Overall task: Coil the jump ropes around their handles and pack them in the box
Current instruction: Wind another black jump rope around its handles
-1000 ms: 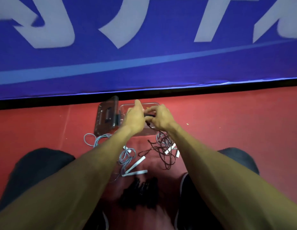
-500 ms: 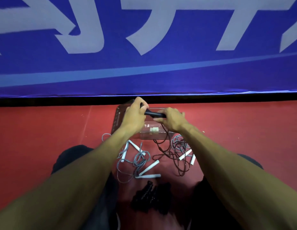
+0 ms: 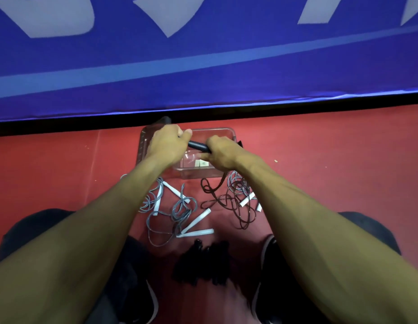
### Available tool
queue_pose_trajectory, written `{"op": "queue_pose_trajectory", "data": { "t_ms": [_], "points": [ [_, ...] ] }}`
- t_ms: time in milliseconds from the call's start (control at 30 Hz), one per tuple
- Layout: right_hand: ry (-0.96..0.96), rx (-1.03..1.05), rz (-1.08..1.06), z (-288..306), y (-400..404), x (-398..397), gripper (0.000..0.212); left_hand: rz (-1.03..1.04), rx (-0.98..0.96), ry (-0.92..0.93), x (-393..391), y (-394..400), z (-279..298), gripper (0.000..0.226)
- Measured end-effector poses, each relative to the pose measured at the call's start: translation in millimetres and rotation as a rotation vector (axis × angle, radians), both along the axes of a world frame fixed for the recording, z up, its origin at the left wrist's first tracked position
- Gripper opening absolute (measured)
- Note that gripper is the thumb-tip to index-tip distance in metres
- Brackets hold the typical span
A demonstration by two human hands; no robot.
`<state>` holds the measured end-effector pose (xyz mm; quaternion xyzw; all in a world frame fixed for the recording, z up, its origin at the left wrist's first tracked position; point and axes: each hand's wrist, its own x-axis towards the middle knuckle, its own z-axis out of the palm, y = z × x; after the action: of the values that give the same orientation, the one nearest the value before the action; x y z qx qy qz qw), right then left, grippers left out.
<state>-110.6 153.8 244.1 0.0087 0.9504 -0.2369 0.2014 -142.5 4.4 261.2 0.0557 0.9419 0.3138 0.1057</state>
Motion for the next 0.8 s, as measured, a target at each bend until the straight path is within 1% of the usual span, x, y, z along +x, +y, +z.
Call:
{"op": "queue_pose_trajectory", "data": {
  "t_ms": [67, 133, 200, 300, 400, 500, 567, 700, 800],
  "points": [
    [0.010, 0.044, 0.030, 0.4, 0.1, -3.6, 0.032, -0.110, -0.127, 0.054, -1.2, -1.3, -0.3, 0.046],
    [0.034, 0.077, 0.066, 2.9, -2.2, -5.9, 0.027, -0.280, -0.278, 0.111, 4.6, -1.9, 2.7, 0.048],
    [0.068, 0.098, 0.088, 5.3, -5.9, -6.9, 0.020, -0.382, -0.344, 0.096, 8.9, -3.0, 5.4, 0.050],
    [0.125, 0.064, 0.083, 10.7, -11.1, -4.8, 0.027, -0.414, -0.289, -0.010, 7.1, -11.4, 4.2, 0.058],
    [0.184, -0.038, 0.085, 21.1, -13.4, -2.3, 0.035, -0.419, -0.191, -0.088, 6.7, -17.1, 8.8, 0.065],
    [0.213, -0.154, 0.095, 27.0, -13.7, 0.0, 0.030, -0.464, -0.151, -0.133, 11.3, -19.4, 16.2, 0.064],
    [0.181, -0.251, 0.095, 26.9, -11.0, 2.7, 0.027, -0.520, -0.128, -0.169, 12.7, -22.0, 15.6, 0.061],
    [0.147, -0.363, 0.115, 23.2, -5.6, 8.7, 0.036, -0.570, -0.066, -0.285, 10.3, -23.0, 10.8, 0.043],
    [0.167, -0.453, 0.057, 23.1, 2.6, 8.7, 0.036, -0.576, -0.038, -0.216, 8.2, -17.7, 14.7, 0.033]
  ]
}}
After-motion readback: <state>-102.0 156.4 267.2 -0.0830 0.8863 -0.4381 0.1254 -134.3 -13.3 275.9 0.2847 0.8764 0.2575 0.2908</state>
